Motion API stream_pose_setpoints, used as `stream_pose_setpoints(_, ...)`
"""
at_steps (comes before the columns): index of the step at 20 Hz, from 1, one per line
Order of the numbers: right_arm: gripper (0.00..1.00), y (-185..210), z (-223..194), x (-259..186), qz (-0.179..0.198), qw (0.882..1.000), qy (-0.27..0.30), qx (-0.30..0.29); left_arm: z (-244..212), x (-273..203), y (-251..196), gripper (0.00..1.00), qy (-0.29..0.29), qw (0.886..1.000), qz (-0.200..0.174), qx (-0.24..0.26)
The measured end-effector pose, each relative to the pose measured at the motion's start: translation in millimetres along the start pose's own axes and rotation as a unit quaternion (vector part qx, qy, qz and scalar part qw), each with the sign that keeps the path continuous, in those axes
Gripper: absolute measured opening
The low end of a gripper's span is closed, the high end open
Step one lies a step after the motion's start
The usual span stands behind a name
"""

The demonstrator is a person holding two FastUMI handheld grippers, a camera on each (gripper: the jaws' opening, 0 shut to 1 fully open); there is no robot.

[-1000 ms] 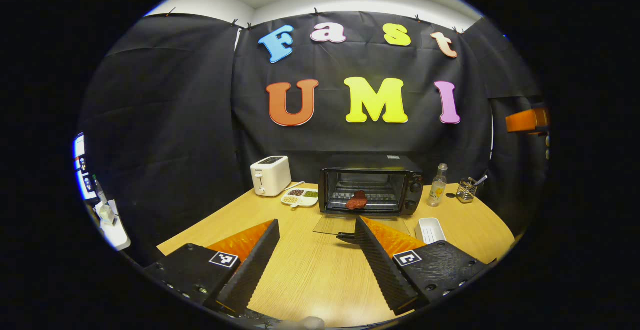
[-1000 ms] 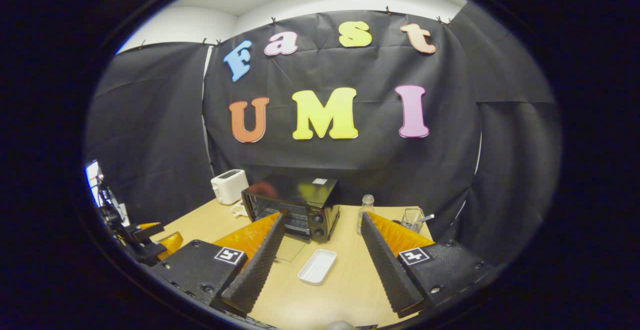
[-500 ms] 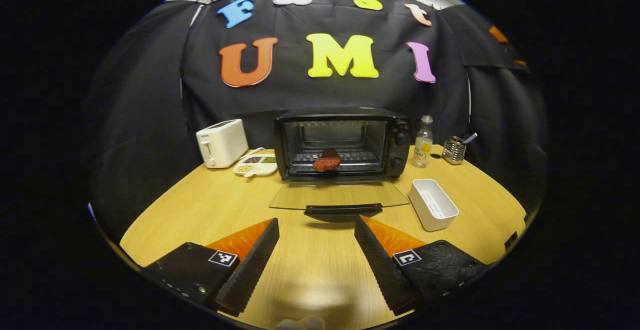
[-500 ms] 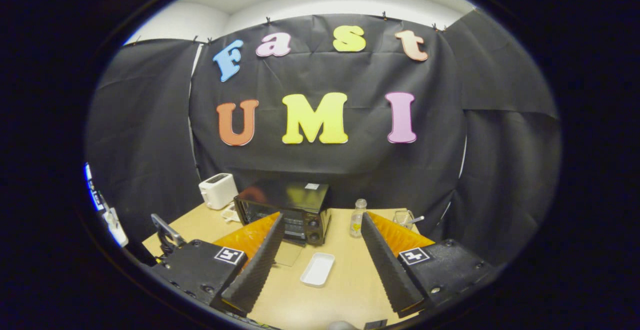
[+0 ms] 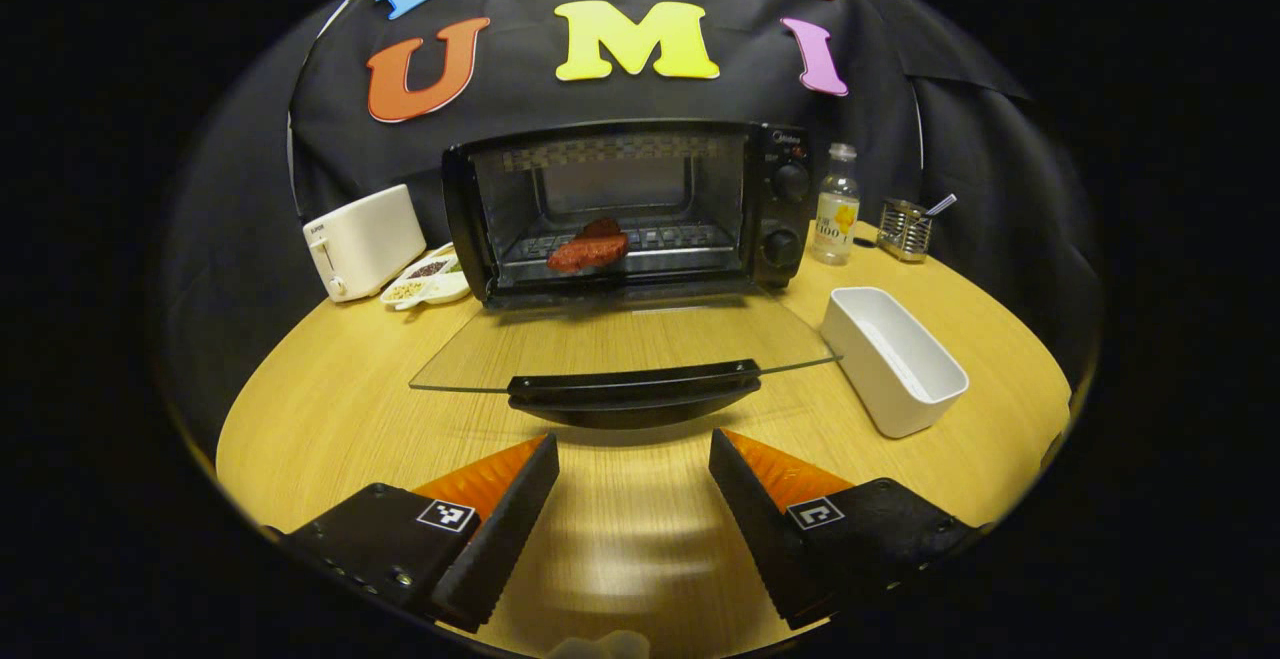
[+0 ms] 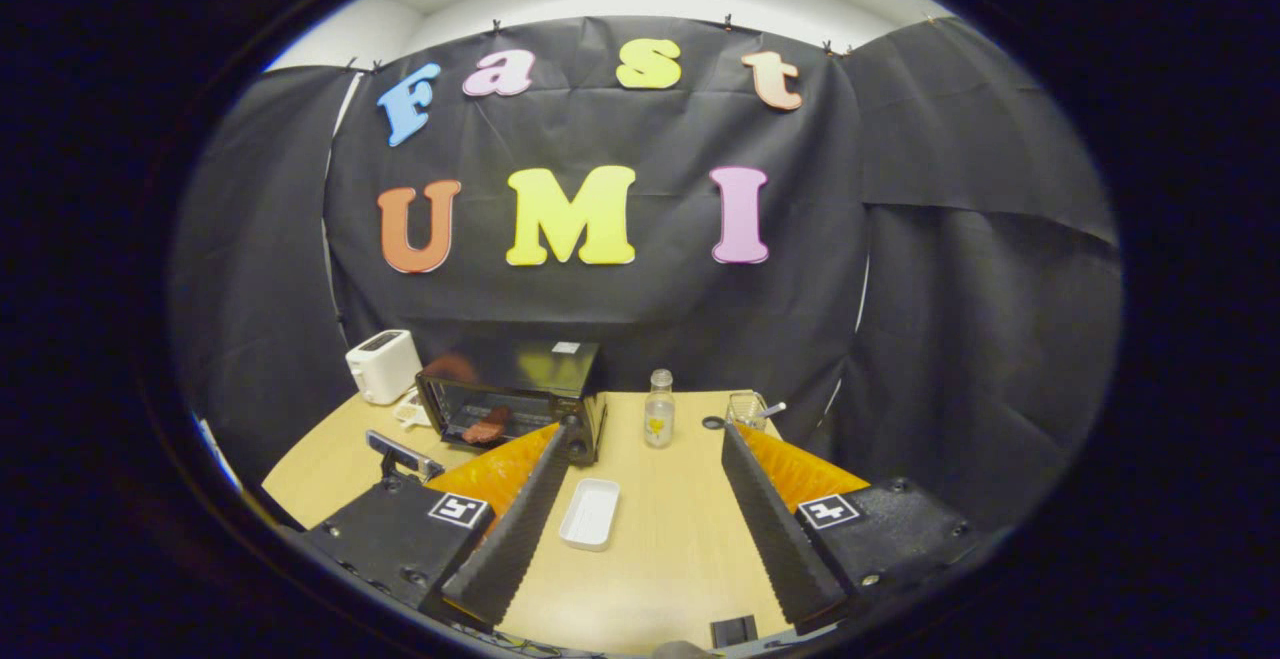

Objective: Open the electric oven with the left hand, put the food in, and close the electric oven.

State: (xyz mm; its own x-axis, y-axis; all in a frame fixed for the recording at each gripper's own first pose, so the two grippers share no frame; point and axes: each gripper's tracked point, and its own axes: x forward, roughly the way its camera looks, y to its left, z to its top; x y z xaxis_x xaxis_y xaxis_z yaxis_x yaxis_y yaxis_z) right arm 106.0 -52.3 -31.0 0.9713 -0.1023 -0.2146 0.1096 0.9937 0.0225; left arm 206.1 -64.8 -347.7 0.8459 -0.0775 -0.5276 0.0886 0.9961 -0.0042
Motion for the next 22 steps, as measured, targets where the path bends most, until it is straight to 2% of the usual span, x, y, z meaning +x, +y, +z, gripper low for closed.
stream_pose_setpoints(3, 0.98, -7.4, -3.4, -5.3, -0.015, 1.000, -0.002, 0.007, -9.0, 12.6, 4.7, 0.98, 0.017, 1.000, 0.007, 0.008)
stream_pose_setpoints(7, 0.98, -18.5, -10.3, -3.5, -0.026, 0.999, 0.006, 0.024, 0.5, 23.1, -3.2, 0.97, 0.009, 1.000, 0.001, 0.022)
stream_pose_setpoints(12, 0.98, -22.2, -10.9, -5.6, -0.032, 0.999, 0.006, 0.020, 8.8, 26.4, -3.8, 0.97, 0.010, 1.000, 0.000, 0.003)
stream_pose_setpoints(22, 0.98, -15.8, -15.1, -0.3, -0.025, 0.999, 0.005, 0.033, 88.8, 19.0, 13.1, 0.96, -0.051, 0.999, 0.004, 0.008)
